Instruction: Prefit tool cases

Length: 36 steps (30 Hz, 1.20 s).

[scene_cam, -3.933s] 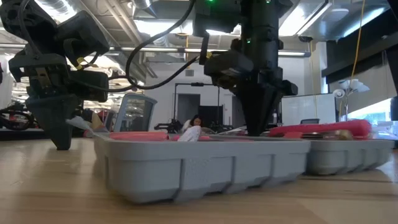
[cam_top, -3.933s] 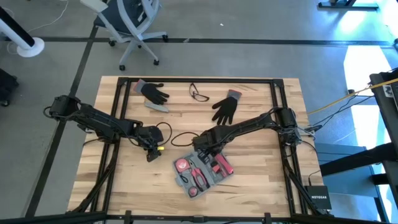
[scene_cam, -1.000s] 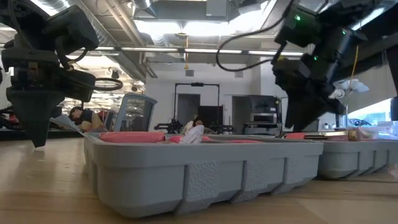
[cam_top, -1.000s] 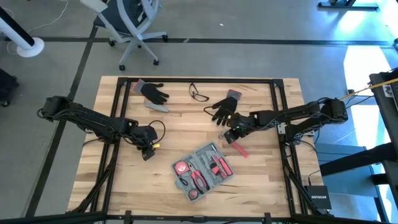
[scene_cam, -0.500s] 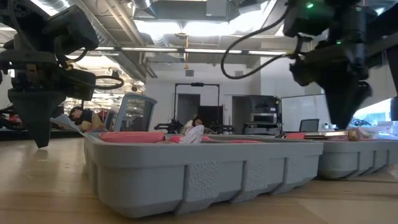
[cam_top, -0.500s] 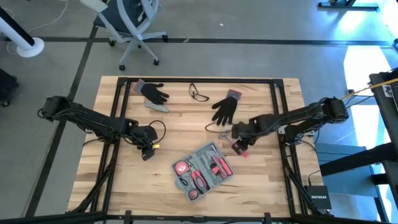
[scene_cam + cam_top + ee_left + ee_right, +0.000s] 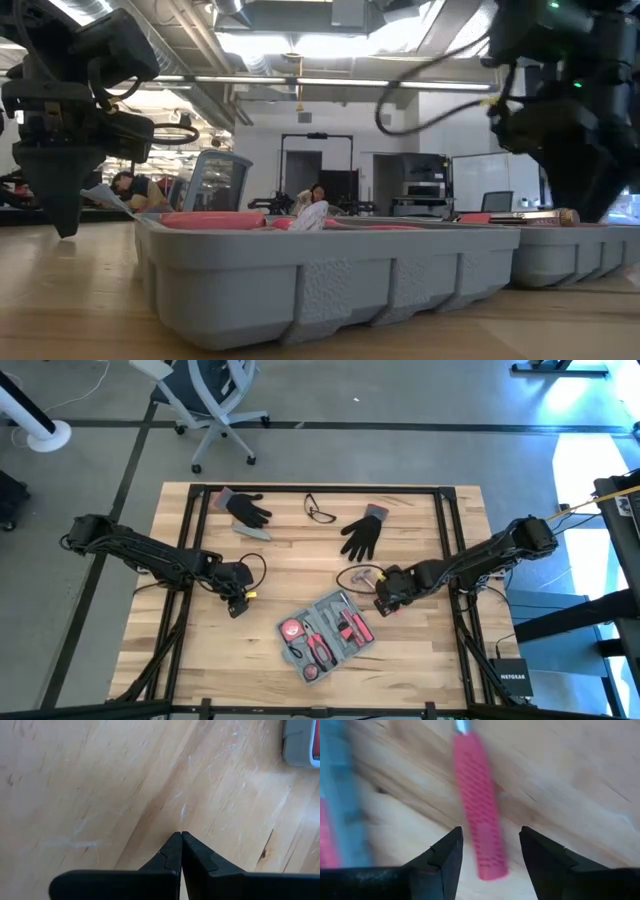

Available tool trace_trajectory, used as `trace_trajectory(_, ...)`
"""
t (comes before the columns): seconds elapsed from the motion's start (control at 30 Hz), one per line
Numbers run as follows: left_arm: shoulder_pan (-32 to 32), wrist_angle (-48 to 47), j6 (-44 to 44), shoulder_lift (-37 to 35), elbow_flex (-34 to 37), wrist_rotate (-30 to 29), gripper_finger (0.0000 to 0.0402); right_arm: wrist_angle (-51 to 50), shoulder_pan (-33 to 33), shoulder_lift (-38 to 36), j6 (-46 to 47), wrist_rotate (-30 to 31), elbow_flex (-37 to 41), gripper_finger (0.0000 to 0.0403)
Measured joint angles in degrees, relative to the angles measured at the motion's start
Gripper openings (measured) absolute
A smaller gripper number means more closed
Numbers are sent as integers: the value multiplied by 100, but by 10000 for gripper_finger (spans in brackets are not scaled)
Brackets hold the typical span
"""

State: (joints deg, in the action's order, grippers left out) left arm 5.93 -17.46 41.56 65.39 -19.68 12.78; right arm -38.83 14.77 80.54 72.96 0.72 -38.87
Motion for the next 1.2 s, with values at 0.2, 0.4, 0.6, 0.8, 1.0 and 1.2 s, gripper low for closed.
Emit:
trace_trajectory(0.2, 1, -7, 187, 0, -2, 11, 0, 346, 0, 574, 23, 10, -26, 190)
trace_trajectory(0.4, 0, 0, 210, 0, -2, 13, 0, 153, 1, 1050, 8, 92, -106, 128)
trace_trajectory(0.6, 2, -4, 206, 0, -2, 13, 0, 14, -3, 1009, 87, 233, -154, 59)
trace_trajectory(0.8, -2, 189, -39, -247, -2, -4, 0, -73, -11, 942, 152, 174, -466, 59)
trace_trajectory(1.0, -127, 728, -497, -949, -7, -443, 0, 1236, -22, 531, 216, 322, -713, 34)
trace_trajectory(1.2, -412, 786, -754, -1834, -11, -741, 0, 3334, -20, 498, 695, 796, -694, 5)
